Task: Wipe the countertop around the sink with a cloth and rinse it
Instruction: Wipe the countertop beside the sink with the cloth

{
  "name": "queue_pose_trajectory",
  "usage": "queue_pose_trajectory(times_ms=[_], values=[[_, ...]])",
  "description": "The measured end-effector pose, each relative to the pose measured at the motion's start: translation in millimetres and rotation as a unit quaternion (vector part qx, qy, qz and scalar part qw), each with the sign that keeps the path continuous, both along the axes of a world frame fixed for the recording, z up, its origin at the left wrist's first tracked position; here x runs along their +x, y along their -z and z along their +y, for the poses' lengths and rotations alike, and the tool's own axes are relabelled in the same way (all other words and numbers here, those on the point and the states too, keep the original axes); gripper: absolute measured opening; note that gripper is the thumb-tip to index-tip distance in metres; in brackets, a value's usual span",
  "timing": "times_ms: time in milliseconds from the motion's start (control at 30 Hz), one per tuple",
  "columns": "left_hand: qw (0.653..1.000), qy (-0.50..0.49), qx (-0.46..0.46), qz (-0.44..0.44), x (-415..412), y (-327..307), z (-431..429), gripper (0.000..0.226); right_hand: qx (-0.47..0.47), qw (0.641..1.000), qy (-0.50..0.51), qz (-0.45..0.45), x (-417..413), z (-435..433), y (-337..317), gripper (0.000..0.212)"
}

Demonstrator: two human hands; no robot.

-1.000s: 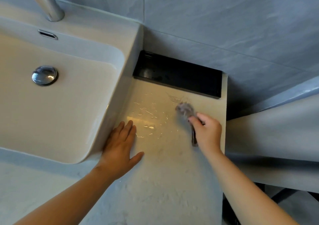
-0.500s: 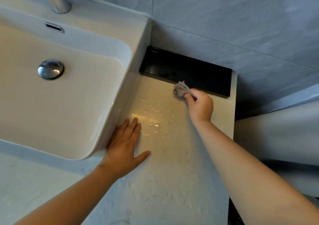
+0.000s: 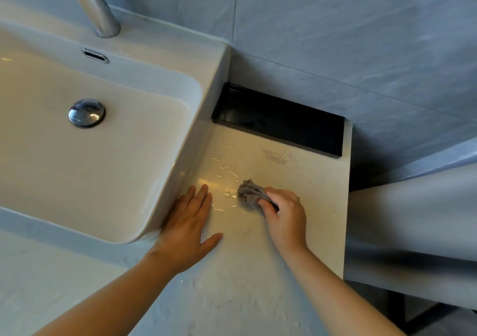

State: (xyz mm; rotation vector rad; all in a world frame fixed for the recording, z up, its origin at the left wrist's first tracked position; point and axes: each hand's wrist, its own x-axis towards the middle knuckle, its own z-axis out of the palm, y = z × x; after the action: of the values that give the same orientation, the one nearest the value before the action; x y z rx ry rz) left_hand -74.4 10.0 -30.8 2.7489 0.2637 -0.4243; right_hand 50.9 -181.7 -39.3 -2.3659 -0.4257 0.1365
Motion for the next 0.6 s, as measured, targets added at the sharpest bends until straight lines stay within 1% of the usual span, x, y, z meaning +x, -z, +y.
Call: queue_pose_trajectory(times_ms=[133, 167, 233, 300, 367, 433, 500, 600], values=[[1.000, -0.002, -0.006, -0.003, 1.0, -1.1, -0.4, 0.103, 0.003, 0.992, -0.063, 0.109, -4.5, -5.7, -10.2, 0.008], [1.000, -0.001, -0.009, -0.002, 1.0, -1.1, -0.1, 0.105, 0.016, 0.989, -0.071, 0.131, -1.8, -5.6, -16.7, 0.006], [1.000, -0.002, -0.018, -0.001, 1.0, -1.5, 1.1, 0.105, 0.067, 0.985, -0.054, 0.149, 8.2, -2.7, -33.4, 0.010], [1.000, -0.001, -0.022, 0.006, 0.5, -1.5, 1.1, 0.103, 0.111, 0.984, -0.033, 0.136, 23.8, 5.1, -49.8, 0.013], [0.999, -0.021, -0.036, 0.007, -2.2, -3.7, -1.2, 0.103, 0.110, 0.990, -0.031, 0.085, 44.3, 16.6, -58.8, 0.012], [0.998, -0.048, -0.030, -0.015, -8.7, -5.0, -5.7, 0.104, 0.077, 0.996, -0.038, 0.017, 68.6, 30.2, -61.8, 0.013], [0.998, -0.048, 0.000, -0.044, -18.4, -5.6, -10.2, 0.100, 0.045, 0.997, -0.048, -0.033, 92.4, 42.8, -61.0, 0.015], [0.997, -0.055, 0.007, -0.045, -33.5, -2.5, -15.3, 0.092, -0.023, 0.997, -0.063, -0.046, 114.8, 57.0, -46.8, 0.016]])
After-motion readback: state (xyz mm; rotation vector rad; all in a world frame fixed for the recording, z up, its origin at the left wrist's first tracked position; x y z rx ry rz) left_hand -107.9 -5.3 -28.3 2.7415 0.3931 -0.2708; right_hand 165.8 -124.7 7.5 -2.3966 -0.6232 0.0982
